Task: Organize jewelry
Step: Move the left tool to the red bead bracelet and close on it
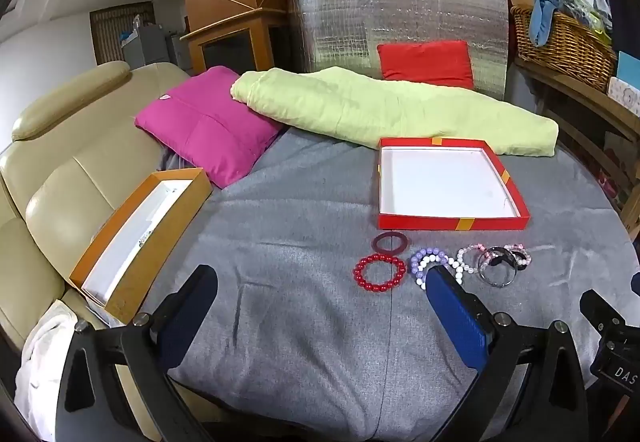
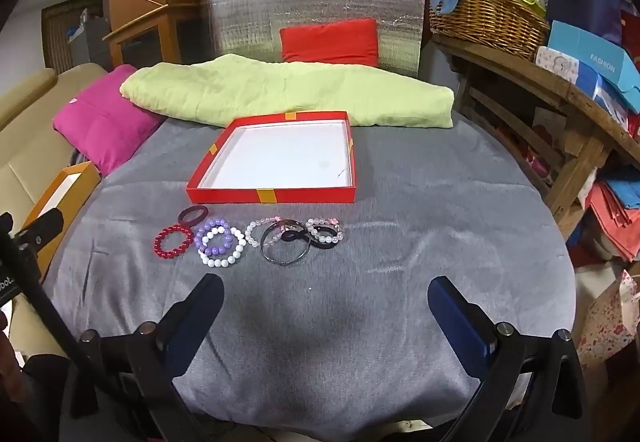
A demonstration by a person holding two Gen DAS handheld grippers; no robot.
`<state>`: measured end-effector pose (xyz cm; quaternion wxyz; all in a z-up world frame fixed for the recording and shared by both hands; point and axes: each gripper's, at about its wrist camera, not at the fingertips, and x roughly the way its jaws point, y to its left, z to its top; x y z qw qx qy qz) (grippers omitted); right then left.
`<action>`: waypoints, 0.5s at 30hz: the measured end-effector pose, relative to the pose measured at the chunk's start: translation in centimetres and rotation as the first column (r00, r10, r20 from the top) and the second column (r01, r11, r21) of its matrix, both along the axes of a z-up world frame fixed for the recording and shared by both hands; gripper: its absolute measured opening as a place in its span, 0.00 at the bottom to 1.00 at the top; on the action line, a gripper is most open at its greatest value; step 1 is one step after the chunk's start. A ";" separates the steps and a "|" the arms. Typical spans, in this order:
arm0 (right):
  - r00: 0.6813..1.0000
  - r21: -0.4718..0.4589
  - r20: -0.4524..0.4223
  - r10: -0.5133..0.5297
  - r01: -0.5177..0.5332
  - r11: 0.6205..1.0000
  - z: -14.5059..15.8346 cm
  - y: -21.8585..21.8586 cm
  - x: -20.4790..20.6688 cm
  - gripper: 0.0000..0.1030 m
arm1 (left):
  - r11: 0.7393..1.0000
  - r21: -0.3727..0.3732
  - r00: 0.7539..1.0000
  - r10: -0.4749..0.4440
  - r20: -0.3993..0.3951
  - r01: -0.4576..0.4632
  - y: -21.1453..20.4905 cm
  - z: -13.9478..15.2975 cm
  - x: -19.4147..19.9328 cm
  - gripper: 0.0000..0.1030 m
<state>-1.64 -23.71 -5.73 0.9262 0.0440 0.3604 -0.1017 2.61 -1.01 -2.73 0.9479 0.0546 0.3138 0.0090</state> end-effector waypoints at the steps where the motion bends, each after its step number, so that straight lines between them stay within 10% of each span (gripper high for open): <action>1: 1.000 -0.002 0.000 -0.001 0.001 1.000 0.0 -0.1 0.1 1.00 | 1.000 0.000 1.000 -0.001 -0.001 0.001 0.0 0.0 0.0 1.00; 15: 0.990 0.202 -0.114 0.082 -0.057 0.978 -5.2 -3.3 4.3 0.83 | 0.987 -0.147 0.984 -0.083 -0.157 0.060 2.6 -6.4 4.9 1.00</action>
